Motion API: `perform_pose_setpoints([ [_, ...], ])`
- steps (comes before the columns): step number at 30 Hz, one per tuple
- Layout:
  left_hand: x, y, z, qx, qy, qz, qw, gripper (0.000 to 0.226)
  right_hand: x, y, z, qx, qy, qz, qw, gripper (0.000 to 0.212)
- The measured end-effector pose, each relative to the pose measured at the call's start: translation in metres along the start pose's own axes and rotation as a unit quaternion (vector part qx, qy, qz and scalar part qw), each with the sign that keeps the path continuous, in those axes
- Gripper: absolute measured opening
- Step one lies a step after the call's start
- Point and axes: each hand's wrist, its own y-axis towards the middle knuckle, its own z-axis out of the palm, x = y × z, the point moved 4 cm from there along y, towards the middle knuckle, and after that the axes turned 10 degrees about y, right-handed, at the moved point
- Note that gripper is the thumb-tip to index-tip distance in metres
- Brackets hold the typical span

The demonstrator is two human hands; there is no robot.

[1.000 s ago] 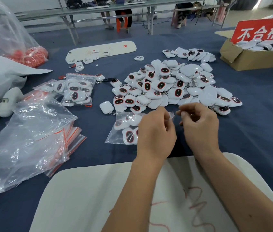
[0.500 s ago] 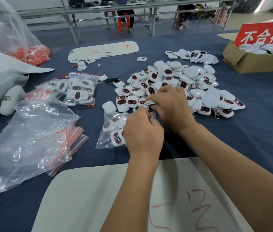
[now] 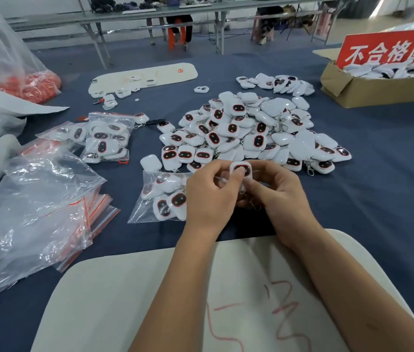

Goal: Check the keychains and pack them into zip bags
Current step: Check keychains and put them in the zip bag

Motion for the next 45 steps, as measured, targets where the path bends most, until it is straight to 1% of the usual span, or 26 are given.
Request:
perform_pose_setpoints([
  [7,0.007,0.001,-0.001,0.014,-0.044,-0.046,0.998,0.007,0.002,-0.001,0.004,0.012,-0.023,-0.007,1.000,0.023],
  [11,0.013,0.002,-0.002,0.053,-0.106,-0.076,0.990,0.011,0.002,-0.002,0.004,0.017,-0.024,-0.016,0.999,0.023],
  [16,0.014,0.004,-0.004,0.068,-0.113,-0.062,0.989,0.011,0.001,-0.001,0.005,0.020,-0.034,-0.021,0.999,0.022],
  [19,0.013,0.003,-0.004,0.077,-0.104,-0.045,0.991,0.011,0.001,-0.001,0.004,0.012,-0.013,-0.012,1.000,0.014],
  [21,0.013,0.003,-0.003,0.084,-0.093,-0.031,0.992,0.010,0.000,-0.001,0.004,0.003,-0.003,-0.006,1.000,0.009],
  [24,0.011,0.003,-0.003,0.090,-0.065,-0.009,0.994,0.009,0.000,0.000,0.002,-0.019,-0.015,-0.005,1.000,0.008],
  [27,0.011,0.004,-0.002,0.094,-0.043,0.005,0.995,0.007,0.001,0.001,0.001,-0.024,-0.024,-0.007,0.999,0.007],
  [31,0.013,0.004,-0.004,0.063,-0.052,-0.011,0.997,0.005,0.001,0.001,0.003,-0.028,-0.032,-0.013,0.999,0.007],
  [36,0.013,0.005,-0.004,0.071,-0.060,-0.011,0.996,0.001,0.001,0.001,0.003,-0.028,-0.051,-0.027,0.998,0.007],
  [38,0.013,0.005,-0.004,0.074,-0.084,-0.023,0.993,0.004,0.001,0.001,0.004,-0.019,-0.044,-0.026,0.999,0.005],
  [40,0.013,0.004,-0.004,0.078,-0.115,-0.040,0.989,0.009,0.000,0.002,0.004,-0.005,-0.042,-0.024,0.999,0.013],
  [42,0.014,0.004,-0.004,0.078,-0.121,-0.047,0.988,0.012,0.000,0.003,0.003,0.004,-0.048,-0.025,0.999,0.021],
  [45,0.013,0.004,-0.002,0.081,-0.109,-0.043,0.990,0.011,-0.001,0.004,0.000,0.002,-0.050,-0.025,0.998,0.022],
])
